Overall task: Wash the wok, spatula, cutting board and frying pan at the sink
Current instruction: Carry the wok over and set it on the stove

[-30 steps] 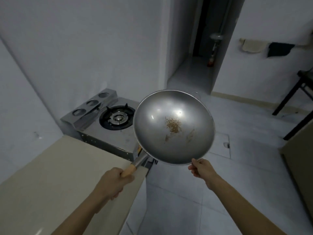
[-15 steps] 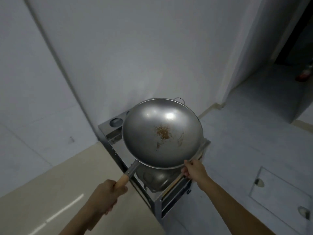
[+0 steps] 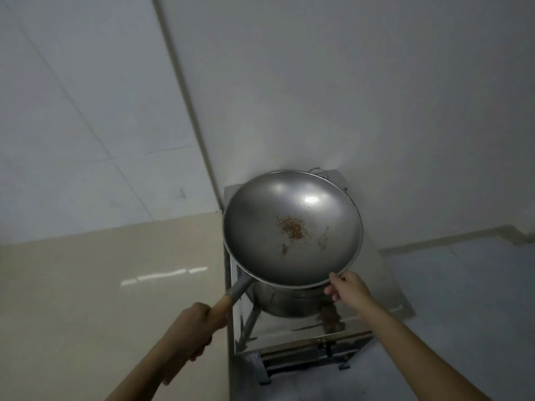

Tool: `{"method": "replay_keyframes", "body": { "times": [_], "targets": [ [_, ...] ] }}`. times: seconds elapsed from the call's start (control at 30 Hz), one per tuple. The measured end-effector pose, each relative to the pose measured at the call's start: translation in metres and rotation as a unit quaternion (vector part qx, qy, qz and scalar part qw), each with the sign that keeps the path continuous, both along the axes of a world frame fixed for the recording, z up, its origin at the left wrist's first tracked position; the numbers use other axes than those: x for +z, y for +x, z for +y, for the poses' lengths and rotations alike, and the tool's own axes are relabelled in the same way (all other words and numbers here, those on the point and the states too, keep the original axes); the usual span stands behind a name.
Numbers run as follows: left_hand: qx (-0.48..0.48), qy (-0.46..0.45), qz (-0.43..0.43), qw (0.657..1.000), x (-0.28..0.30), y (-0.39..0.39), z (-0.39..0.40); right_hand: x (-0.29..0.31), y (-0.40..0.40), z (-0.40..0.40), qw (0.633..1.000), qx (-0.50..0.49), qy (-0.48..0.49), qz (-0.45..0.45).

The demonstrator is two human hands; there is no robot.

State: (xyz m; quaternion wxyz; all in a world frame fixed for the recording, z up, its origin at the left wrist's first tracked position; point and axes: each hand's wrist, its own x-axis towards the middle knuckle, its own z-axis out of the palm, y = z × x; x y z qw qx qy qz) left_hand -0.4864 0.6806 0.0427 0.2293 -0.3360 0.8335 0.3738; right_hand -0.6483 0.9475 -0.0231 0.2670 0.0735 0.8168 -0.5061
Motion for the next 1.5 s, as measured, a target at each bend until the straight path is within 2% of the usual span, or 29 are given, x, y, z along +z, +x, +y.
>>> {"method": "replay_keyframes", "body": {
  "times": [0.23, 0.33, 0.47, 0.63, 0.77, 0.97, 1.13, 1.23, 1.3, 1.4, 1.5],
  "targets": [
    [0.089, 0.013, 0.031, 0.995, -0.007, 0.014, 0.066, -0.005, -0.046, 0.032, 0.991, 0.131, 0.026, -0.009],
    [0.117, 0.015, 0.037, 0.992, -0.009, 0.017, 0.088, -0.012, -0.056, 0.038, 0.987, 0.153, 0.042, -0.011],
    [0.132, 0.015, 0.041, 0.990, -0.013, 0.014, 0.104, -0.013, -0.063, 0.040, 0.991, 0.135, 0.017, -0.016],
    [0.149, 0.048, 0.030, 0.987, -0.014, 0.003, 0.125, -0.026, -0.069, 0.044, 0.998, 0.047, -0.011, -0.042],
    [0.147, 0.113, 0.010, 0.983, -0.017, 0.003, 0.139, -0.031, -0.077, 0.047, 0.999, 0.015, -0.017, -0.035],
    [0.162, 0.230, 0.079, 0.957, -0.027, 0.012, 0.176, -0.031, -0.101, 0.053, 1.000, 0.009, -0.003, -0.010],
    [0.130, 0.228, 0.070, 0.962, -0.029, 0.006, 0.177, -0.029, -0.114, 0.053, 0.996, 0.047, 0.063, 0.039],
    [0.099, 0.174, 0.046, 0.979, -0.034, 0.004, 0.170, -0.026, -0.116, 0.058, 0.997, 0.045, 0.054, 0.027],
    [0.100, 0.138, 0.037, 0.985, -0.037, 0.005, 0.164, -0.018, -0.113, 0.063, 0.989, 0.055, 0.105, 0.086],
    [0.133, 0.096, 0.052, 0.985, -0.036, 0.012, 0.148, 0.008, -0.098, 0.057, 0.954, 0.092, 0.156, 0.241],
    [0.132, 0.006, 0.078, 0.988, -0.030, 0.026, 0.121, 0.041, -0.077, 0.013, 0.884, 0.262, 0.116, 0.370]
  ]
}}
